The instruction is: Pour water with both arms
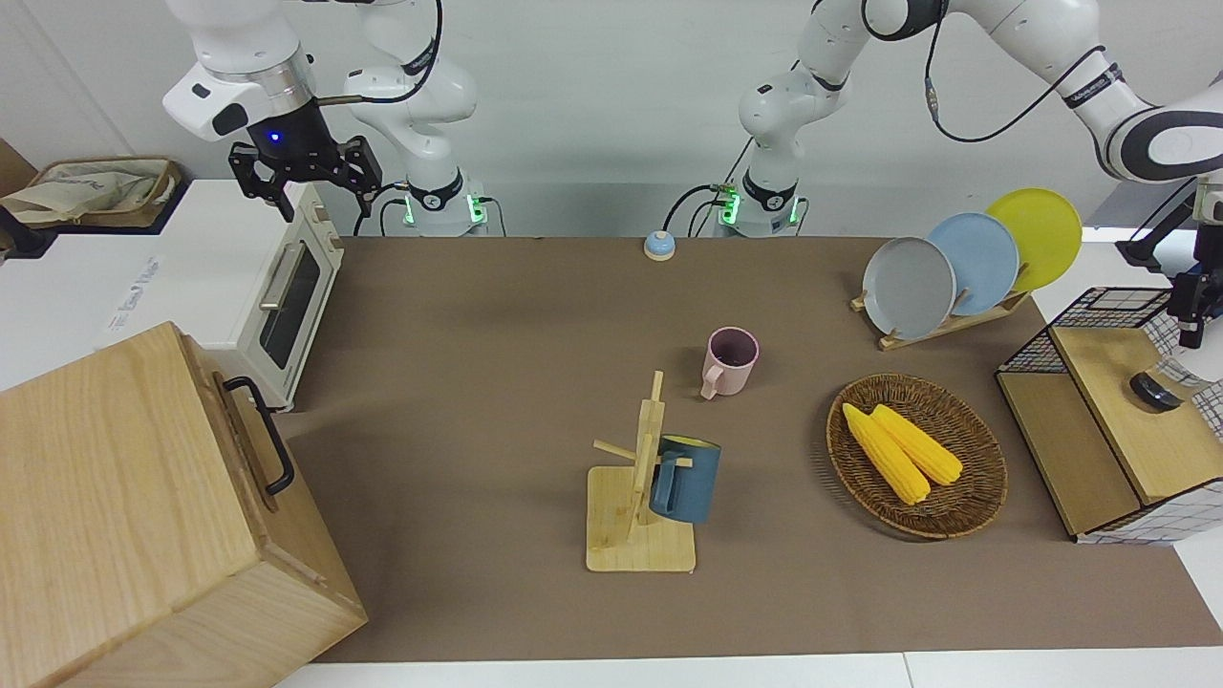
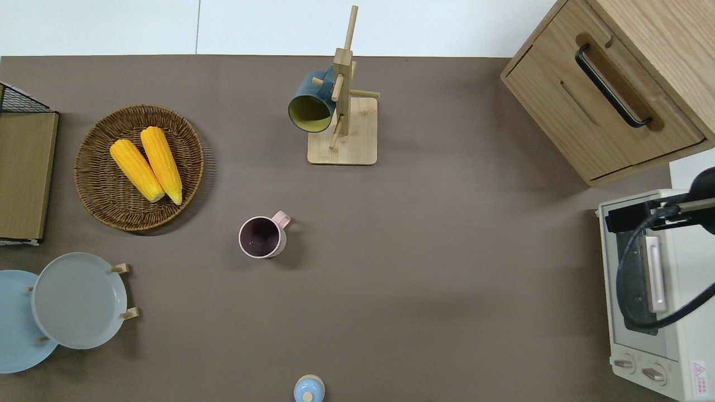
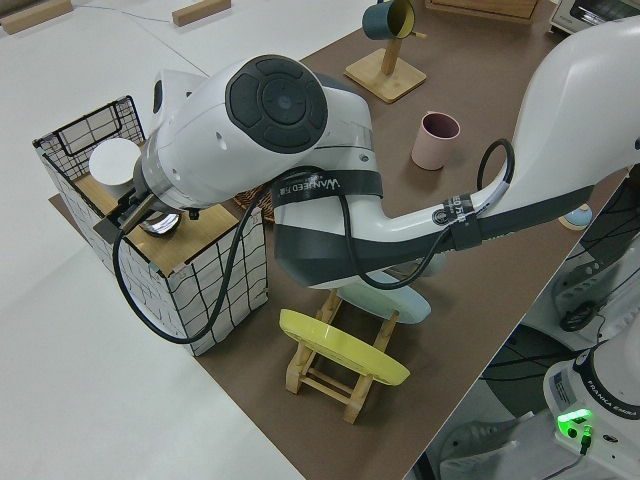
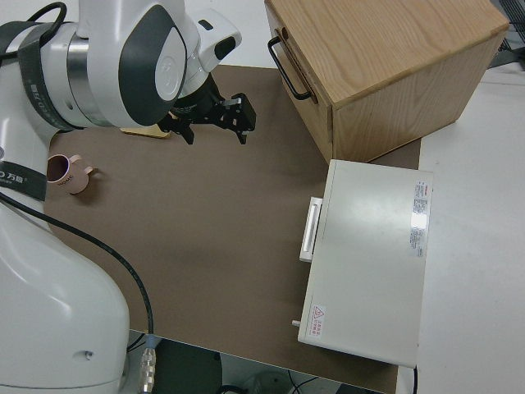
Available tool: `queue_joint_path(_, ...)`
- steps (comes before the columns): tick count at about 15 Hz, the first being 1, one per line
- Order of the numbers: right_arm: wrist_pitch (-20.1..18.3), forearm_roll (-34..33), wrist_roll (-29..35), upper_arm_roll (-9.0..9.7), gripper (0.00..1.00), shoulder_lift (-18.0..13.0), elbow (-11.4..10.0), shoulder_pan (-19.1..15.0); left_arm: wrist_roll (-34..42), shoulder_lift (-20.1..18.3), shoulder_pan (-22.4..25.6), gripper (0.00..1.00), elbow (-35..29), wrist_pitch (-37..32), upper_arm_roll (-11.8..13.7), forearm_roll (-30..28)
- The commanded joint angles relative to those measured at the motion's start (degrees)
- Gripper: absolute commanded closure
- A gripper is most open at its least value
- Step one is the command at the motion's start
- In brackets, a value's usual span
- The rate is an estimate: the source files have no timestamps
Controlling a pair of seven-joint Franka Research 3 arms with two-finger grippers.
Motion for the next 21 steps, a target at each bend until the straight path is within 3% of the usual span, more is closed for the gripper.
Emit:
queue_joint_path(1,0.28,-0.25,0.95,0.22,0.011,-0.31,-0.37,-0.01,-7.79,-1.31,-2.0,0.0,-0.32,-1.25,0.14,5.08)
queue_joint_path(5,0.28,-0.25,0.95,0.22,0.011,-0.31,-0.46,-0.01,-13.78,-1.22,-4.03,0.0,-0.15,-1.07,-0.12,6.75)
queue_joint_path(10,0.28,-0.25,0.95,0.22,0.011,-0.31,-0.37,-0.01,-9.57,-1.22,-3.42,0.0,-0.41,-0.89,-0.12,6.76)
queue_joint_path(21,0.28,-0.25,0.95,0.22,0.011,-0.31,-0.37,-0.01,-9.91,-1.92,-3.77,0.0,-0.41,-1.94,0.49,6.76)
